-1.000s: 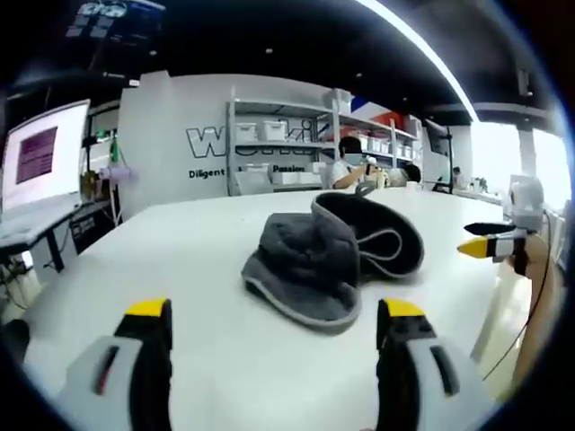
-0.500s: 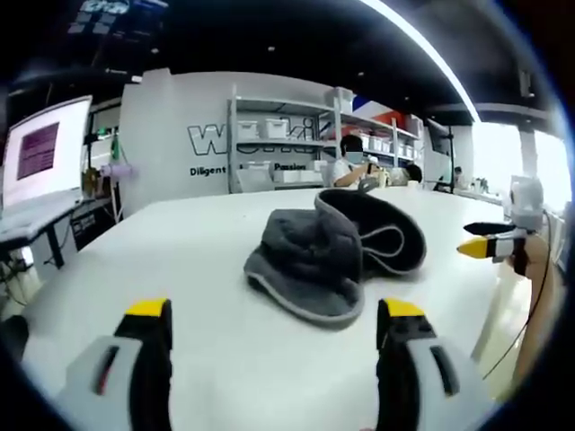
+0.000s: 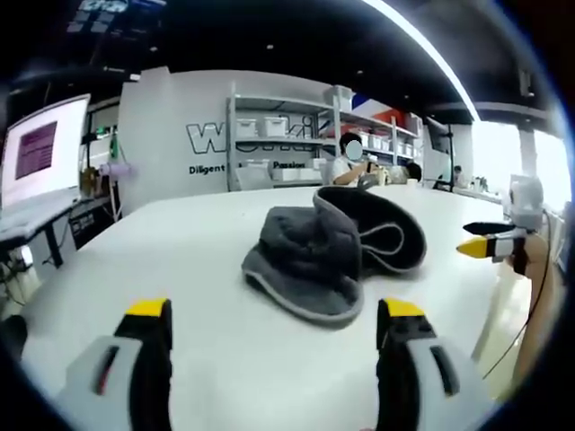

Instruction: Fold the towel on the table until its edges align and the towel forms a compact rectangular stack.

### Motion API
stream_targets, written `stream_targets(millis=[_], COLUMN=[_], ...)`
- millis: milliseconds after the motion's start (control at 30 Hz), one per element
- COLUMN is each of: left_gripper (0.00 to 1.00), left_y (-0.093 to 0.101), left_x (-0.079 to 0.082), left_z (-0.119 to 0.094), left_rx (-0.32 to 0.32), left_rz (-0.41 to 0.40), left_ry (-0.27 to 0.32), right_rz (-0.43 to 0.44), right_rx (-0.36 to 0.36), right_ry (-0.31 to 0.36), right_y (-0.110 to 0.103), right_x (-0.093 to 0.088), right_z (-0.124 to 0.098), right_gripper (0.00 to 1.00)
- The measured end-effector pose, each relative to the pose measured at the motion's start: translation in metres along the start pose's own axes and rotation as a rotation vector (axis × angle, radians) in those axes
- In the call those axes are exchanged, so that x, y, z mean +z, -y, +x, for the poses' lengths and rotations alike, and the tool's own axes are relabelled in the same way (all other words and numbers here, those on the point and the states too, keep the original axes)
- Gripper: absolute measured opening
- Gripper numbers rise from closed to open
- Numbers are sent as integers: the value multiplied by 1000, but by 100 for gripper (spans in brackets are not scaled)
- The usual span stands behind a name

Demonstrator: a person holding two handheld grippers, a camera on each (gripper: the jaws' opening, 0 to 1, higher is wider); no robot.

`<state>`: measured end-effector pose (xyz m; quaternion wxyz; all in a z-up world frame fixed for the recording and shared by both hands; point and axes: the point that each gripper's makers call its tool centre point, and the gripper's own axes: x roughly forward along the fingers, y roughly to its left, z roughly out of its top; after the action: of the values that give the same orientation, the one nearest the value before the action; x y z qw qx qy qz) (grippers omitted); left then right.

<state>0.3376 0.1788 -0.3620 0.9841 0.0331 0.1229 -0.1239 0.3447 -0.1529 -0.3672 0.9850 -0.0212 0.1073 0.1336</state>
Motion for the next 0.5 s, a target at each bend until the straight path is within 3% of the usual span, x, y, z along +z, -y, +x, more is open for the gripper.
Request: stream_targets(millis=[500], left_gripper=[99], left_y=[6], left_x=[1], left_z=[-3], left_rx=[-14], left_rz=[15], left_ry=[-5], right_rz=[0], right_rx=[0], right_ry=[-2], right_y=[-2], right_x=[0], right_z=[-5], right_gripper=[99])
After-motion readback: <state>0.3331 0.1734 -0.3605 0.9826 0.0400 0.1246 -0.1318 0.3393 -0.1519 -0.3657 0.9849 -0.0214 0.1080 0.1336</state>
